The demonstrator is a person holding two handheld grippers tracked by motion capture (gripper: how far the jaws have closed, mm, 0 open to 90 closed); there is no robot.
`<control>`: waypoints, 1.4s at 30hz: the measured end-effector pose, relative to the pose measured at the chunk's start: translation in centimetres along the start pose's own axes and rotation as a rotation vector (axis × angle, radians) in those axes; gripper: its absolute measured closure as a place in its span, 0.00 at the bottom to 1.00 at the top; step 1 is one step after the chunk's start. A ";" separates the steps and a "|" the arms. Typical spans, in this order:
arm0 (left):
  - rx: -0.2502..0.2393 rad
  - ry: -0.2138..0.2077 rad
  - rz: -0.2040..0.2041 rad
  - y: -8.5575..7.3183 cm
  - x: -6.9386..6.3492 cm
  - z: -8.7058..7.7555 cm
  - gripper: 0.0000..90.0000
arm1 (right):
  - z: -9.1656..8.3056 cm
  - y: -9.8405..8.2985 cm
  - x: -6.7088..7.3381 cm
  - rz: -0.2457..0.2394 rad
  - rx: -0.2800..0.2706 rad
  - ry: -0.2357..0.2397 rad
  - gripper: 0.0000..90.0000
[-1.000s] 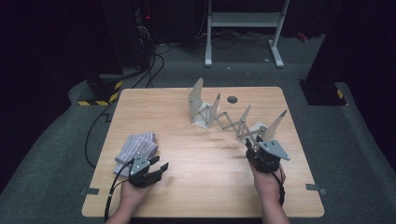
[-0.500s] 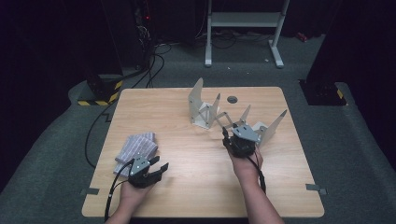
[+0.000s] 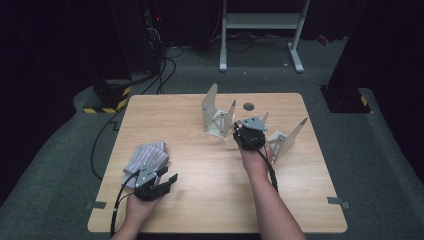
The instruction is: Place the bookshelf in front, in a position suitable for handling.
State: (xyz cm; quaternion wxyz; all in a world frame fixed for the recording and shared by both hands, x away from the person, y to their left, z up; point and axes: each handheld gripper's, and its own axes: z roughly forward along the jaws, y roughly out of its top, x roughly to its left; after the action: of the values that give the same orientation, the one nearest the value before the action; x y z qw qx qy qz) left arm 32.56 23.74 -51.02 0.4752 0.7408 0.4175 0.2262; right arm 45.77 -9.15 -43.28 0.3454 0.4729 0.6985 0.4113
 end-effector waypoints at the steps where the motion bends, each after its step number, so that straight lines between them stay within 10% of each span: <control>1: 0.000 0.000 0.000 0.0 0.0 0.0 0.54 | 0.2 0.0 0.0 -0.005 0.004 -0.004 0.68; 7: 0.005 -0.002 0.000 0.0 0.0 0.1 0.54 | -0.3 -0.3 -0.1 0.000 -0.002 0.035 0.82; 42: 0.022 -0.009 0.019 -0.1 -0.7 0.6 0.54 | -10.5 -5.1 6.8 -0.110 -0.132 0.331 0.88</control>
State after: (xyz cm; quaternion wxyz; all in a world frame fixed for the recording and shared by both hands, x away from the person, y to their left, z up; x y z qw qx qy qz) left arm 32.52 22.85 -51.30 0.4669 0.7508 0.4108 0.2226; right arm 32.57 -6.44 -44.07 0.2783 0.3360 0.7420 0.5090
